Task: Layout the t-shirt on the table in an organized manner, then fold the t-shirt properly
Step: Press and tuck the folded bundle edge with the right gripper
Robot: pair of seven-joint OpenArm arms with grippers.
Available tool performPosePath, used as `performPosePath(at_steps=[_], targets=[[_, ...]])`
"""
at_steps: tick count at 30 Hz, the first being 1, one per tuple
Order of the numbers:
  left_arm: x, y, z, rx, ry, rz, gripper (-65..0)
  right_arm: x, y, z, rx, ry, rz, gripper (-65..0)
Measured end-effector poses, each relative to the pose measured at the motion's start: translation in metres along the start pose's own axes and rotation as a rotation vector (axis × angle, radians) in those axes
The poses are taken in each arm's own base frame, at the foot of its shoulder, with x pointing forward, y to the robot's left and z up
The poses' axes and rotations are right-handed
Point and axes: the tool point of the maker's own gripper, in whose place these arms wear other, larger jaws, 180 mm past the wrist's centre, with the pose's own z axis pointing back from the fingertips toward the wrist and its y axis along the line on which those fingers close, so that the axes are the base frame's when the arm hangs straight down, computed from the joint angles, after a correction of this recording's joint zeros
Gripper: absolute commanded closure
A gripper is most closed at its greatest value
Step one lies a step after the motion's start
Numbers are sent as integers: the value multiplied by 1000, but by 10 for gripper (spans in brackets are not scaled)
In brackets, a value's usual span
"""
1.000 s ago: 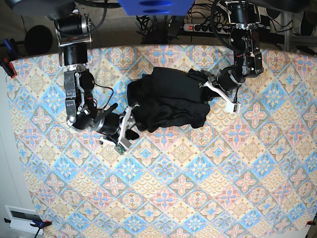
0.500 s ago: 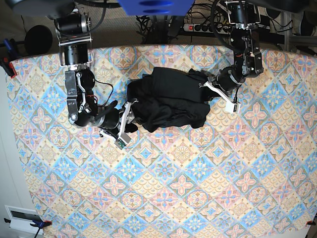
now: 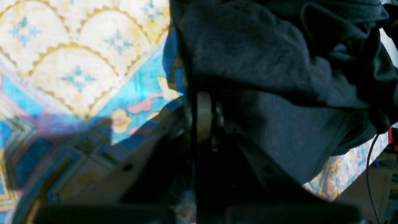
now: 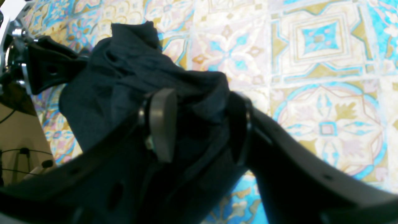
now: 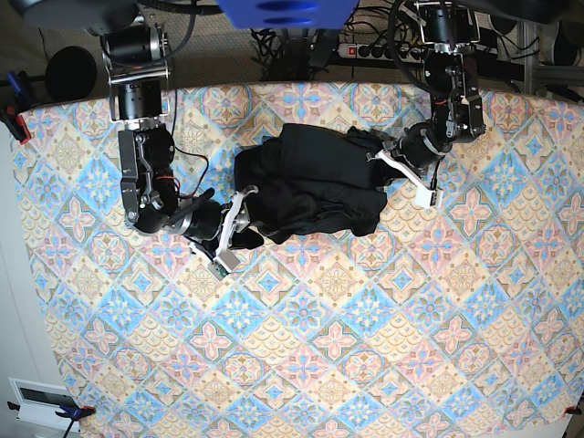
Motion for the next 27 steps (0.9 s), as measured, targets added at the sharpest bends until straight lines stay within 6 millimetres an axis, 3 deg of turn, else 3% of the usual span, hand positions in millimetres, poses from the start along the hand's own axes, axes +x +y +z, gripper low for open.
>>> performPosePath(at_steps=[11, 27], targets=[[0, 0, 0, -1, 1, 0, -4, 9, -14, -6, -3, -3, -28, -264], [0, 0, 0, 0, 0, 0, -4, -16, -12, -19, 21, 56, -99, -262]])
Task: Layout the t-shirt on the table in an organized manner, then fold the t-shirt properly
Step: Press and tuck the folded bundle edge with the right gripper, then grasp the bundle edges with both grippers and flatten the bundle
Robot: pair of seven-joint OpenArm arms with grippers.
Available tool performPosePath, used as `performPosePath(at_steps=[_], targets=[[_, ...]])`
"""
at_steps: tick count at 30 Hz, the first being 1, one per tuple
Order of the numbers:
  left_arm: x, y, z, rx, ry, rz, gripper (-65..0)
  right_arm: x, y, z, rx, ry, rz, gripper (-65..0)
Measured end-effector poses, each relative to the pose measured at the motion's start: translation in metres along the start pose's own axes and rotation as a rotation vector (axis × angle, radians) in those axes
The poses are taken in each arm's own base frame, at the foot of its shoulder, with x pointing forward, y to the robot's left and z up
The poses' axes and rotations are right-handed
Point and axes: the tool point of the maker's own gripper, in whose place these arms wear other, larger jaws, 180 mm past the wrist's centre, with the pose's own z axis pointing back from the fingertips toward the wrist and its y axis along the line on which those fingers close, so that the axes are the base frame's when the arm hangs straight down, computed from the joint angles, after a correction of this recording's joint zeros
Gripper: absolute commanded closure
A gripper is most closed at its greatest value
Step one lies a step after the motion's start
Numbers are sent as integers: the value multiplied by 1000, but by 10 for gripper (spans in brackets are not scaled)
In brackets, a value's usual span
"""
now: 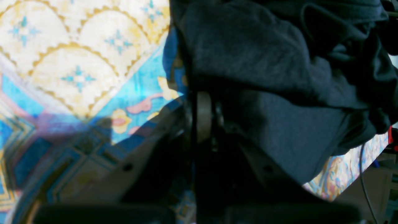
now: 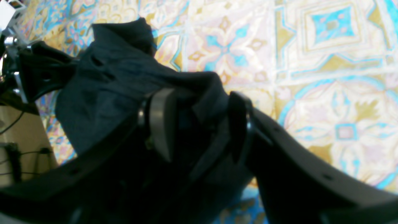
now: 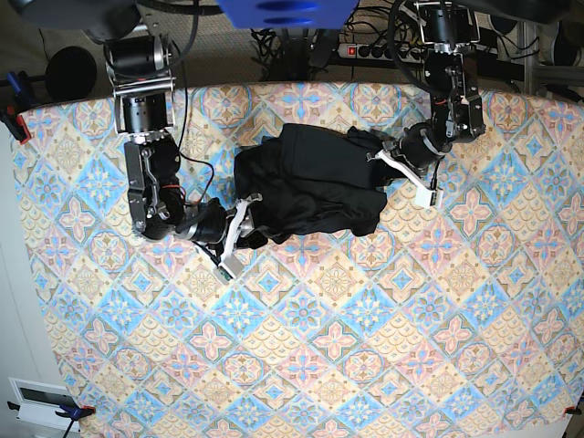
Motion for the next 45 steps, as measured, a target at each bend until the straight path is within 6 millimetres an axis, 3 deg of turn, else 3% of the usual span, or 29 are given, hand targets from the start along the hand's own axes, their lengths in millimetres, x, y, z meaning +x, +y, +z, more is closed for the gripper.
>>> performPosePath(at_steps=[3, 8, 15, 20, 22, 27, 31, 38, 43, 45], targets=[[0, 0, 0, 0, 1, 0, -4, -12, 0, -4, 4, 26, -27, -262], [0, 0, 0, -1, -1, 0, -4, -5, 5, -7, 15, 9, -20, -236], [2, 1, 0, 1, -16, 1, -4, -4, 11, -8, 20, 26, 0, 0], [2, 1, 1, 3, -25, 3, -4, 27, 25, 3, 19, -49, 88, -2], [2, 2, 1, 4, -26, 2, -4, 30, 34, 8, 27, -77, 108, 0], [3, 2, 1, 7, -29, -1, -4, 5, 60, 10, 92, -68, 66, 0], [5, 4, 2, 12, -35, 1, -4, 7, 84, 21, 113, -110, 109, 0], [14, 23, 12, 56, -65, 33, -4, -31, 146, 14, 228, -39, 159, 0], [14, 24, 13, 58, -67, 34, -4, -20, 171, 15, 274, -57, 242, 0], [14, 24, 13, 58, -67, 34, -4, -28, 174, 11, 264, -18, 281, 0]])
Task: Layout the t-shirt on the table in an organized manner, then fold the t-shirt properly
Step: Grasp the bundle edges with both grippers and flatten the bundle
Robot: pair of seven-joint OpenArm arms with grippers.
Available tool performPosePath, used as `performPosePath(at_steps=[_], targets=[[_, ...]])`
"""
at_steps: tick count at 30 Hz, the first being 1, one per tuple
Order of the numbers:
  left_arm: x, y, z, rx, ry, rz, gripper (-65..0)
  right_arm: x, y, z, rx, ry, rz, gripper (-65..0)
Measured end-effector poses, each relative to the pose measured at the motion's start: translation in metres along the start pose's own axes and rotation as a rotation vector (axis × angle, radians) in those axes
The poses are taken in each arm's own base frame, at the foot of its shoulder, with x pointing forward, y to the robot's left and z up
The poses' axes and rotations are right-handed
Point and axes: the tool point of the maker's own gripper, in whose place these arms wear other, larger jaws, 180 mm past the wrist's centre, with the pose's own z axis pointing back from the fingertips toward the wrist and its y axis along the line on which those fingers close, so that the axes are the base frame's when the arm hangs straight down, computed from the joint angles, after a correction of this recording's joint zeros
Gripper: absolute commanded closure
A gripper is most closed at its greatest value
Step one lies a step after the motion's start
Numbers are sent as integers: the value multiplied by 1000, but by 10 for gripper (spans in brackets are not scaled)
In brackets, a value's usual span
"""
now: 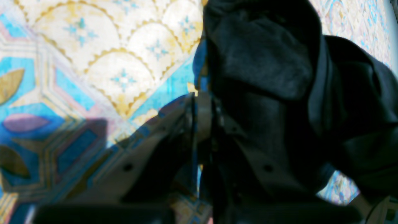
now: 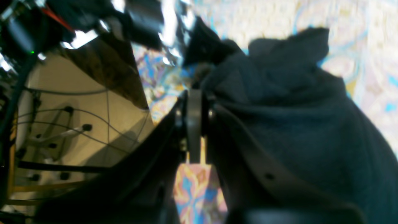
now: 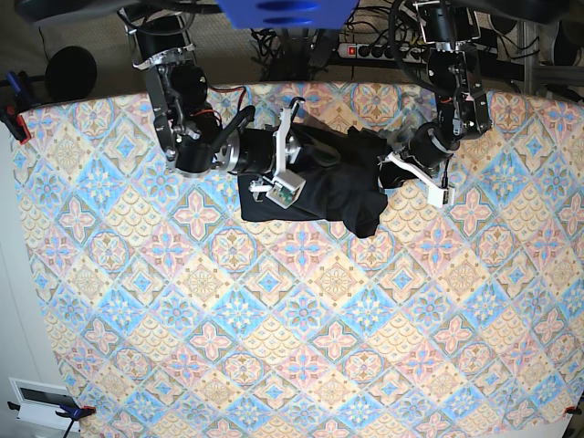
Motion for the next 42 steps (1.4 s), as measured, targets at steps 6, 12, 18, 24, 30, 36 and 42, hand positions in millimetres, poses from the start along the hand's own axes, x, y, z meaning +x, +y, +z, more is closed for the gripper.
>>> performPosePath(at_steps=[6, 12, 18, 24, 30, 36, 42], targets=[[4, 6, 7, 20, -15, 9, -4, -28, 25, -19, 54, 163, 92, 0], [22, 10, 35, 27, -42, -8, -4, -50, 19, -23, 8, 298, 185, 0], [32, 7, 44, -11, -65, 33, -9, -45, 6, -26, -46, 347, 294, -67], [42, -10, 56, -64, -47, -17, -30, -57, -2, -5, -90, 402, 334, -133], [42, -35, 64, -136, -10, -55, -150, -47, -3, 11, -109, 344, 366, -133], [22, -63, 65, -225, 60, -84, -225, -62, -13, 28, -179, 316, 236, -133], [3, -84, 61, -281, 120, -118, -230, -62, -30, 42, -239, 314, 213, -133]])
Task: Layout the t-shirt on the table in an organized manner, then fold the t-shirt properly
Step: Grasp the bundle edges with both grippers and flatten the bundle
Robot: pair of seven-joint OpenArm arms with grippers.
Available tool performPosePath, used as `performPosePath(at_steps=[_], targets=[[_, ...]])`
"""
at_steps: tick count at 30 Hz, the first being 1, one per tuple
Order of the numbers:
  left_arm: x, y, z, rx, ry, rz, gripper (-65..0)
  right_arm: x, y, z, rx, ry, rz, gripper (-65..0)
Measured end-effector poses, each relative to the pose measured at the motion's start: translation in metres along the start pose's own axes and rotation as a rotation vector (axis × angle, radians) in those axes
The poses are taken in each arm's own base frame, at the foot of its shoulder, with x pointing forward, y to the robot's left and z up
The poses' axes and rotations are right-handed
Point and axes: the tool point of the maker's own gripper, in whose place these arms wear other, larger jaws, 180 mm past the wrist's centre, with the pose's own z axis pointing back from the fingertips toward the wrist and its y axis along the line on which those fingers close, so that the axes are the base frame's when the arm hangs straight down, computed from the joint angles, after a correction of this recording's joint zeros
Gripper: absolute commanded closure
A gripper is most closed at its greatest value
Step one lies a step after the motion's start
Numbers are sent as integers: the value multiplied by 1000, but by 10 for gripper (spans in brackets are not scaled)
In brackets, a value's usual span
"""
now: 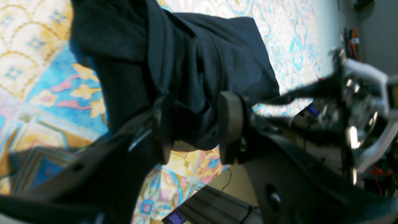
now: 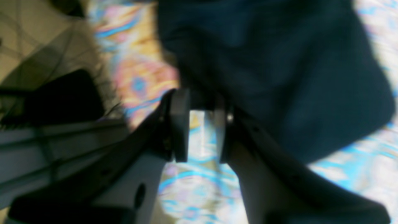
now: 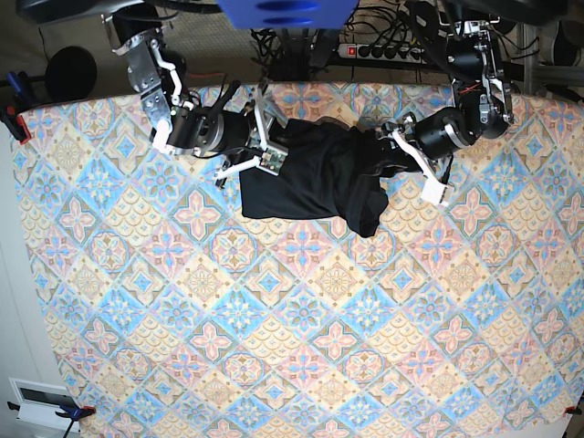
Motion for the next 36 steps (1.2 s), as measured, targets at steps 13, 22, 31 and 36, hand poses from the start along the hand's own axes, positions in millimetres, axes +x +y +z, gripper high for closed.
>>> performPosePath(at_steps=[13, 22, 31, 36], targets=[[-22, 1, -35, 69, 130, -105, -132, 1, 0, 1, -4, -5, -5, -133], [-18, 9, -19, 109, 99, -96, 0, -5, -19, 10, -60, -4, -38, -133], [-9, 34, 40, 166, -22, 2, 0, 7, -38, 15, -100, -28, -16, -133], [-19, 44, 49, 201, -15, 35, 0, 4, -35, 14, -92, -21, -21, -133]])
